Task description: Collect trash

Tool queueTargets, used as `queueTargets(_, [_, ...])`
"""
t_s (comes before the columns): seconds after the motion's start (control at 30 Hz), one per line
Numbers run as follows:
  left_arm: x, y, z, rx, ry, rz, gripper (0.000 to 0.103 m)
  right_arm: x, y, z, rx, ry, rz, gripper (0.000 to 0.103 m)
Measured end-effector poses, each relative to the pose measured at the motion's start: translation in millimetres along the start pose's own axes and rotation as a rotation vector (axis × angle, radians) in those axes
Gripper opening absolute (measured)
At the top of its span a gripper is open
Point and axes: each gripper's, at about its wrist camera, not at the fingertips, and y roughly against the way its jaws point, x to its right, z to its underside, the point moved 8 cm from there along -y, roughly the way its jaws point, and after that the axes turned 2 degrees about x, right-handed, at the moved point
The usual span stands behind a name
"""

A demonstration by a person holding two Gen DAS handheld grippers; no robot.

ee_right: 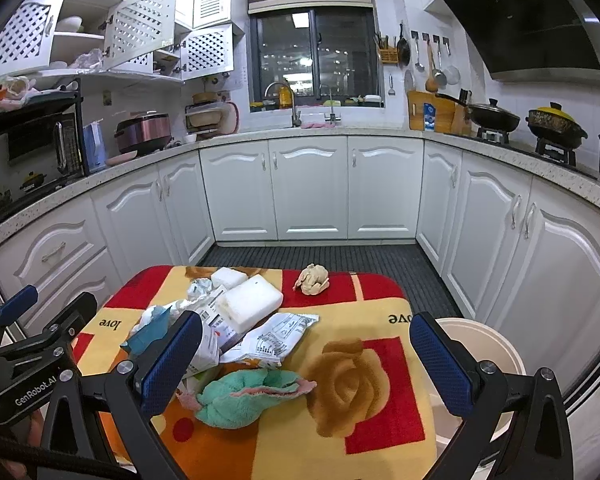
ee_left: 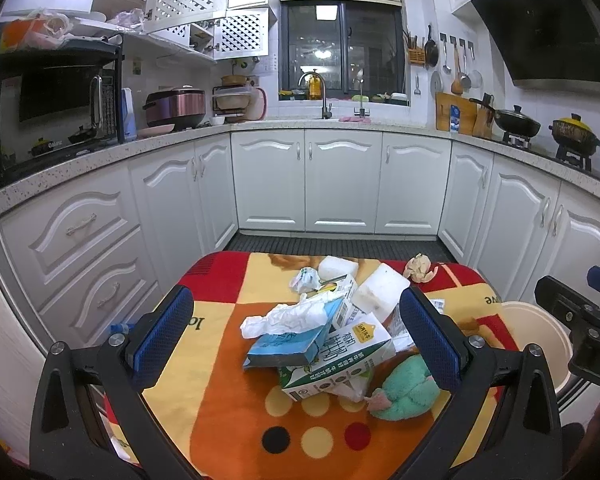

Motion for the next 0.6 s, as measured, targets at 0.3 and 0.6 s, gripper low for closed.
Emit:
queueTargets(0.3, [2.3,0.0,2.1,-0.002,-0.004,-0.001,0.102,-0.3,0.8,-2.7,0.045,-0.035,-0.018,0.103])
queueTargets(0.6, [2.8,-0.1,2.5,0.000,-0.002,-0.001,0.102,0.7,0.6,-0.2,0.021,-0.007,-0.007,0.103])
